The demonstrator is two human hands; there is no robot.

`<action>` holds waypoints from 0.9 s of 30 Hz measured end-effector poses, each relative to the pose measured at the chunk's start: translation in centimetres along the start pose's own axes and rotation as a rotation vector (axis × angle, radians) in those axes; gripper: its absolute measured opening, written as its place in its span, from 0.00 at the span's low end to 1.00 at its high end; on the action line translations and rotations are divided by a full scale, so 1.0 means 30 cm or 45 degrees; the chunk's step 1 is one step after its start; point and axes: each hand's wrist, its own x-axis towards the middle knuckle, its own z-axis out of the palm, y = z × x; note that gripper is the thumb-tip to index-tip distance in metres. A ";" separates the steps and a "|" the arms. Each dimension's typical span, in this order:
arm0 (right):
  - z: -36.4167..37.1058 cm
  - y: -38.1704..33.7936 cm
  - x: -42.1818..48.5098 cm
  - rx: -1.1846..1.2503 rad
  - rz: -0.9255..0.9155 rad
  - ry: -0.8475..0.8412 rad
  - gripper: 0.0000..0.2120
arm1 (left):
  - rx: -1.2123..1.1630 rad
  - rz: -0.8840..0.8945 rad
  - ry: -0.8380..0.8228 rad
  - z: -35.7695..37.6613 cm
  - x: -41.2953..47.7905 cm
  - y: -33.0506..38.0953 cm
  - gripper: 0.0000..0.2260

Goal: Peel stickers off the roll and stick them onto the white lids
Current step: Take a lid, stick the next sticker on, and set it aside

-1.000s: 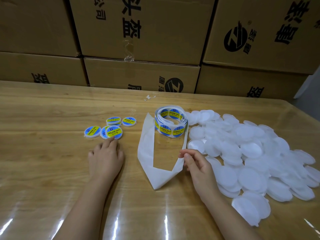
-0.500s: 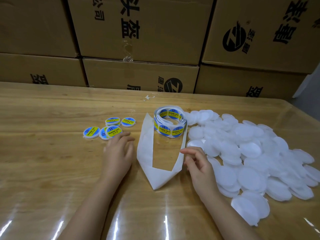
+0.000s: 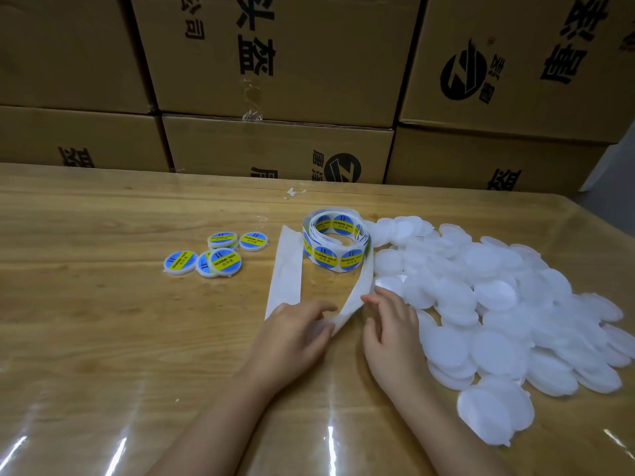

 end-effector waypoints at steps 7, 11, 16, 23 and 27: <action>-0.006 -0.007 0.007 -0.279 0.141 -0.179 0.27 | -0.319 -0.313 0.082 0.018 0.015 -0.040 0.14; -0.002 0.000 0.009 -0.343 0.098 -0.153 0.23 | -0.381 -0.442 0.061 0.019 0.026 -0.061 0.18; 0.004 0.005 0.007 -0.318 0.099 -0.126 0.16 | -0.323 -0.387 0.016 0.019 0.025 -0.061 0.19; 0.003 0.009 0.003 -0.111 0.005 -0.098 0.04 | -0.108 -0.245 0.086 0.012 0.023 -0.048 0.13; -0.025 -0.011 0.004 0.605 0.108 -0.226 0.08 | -0.155 -0.274 0.107 0.002 0.023 -0.035 0.13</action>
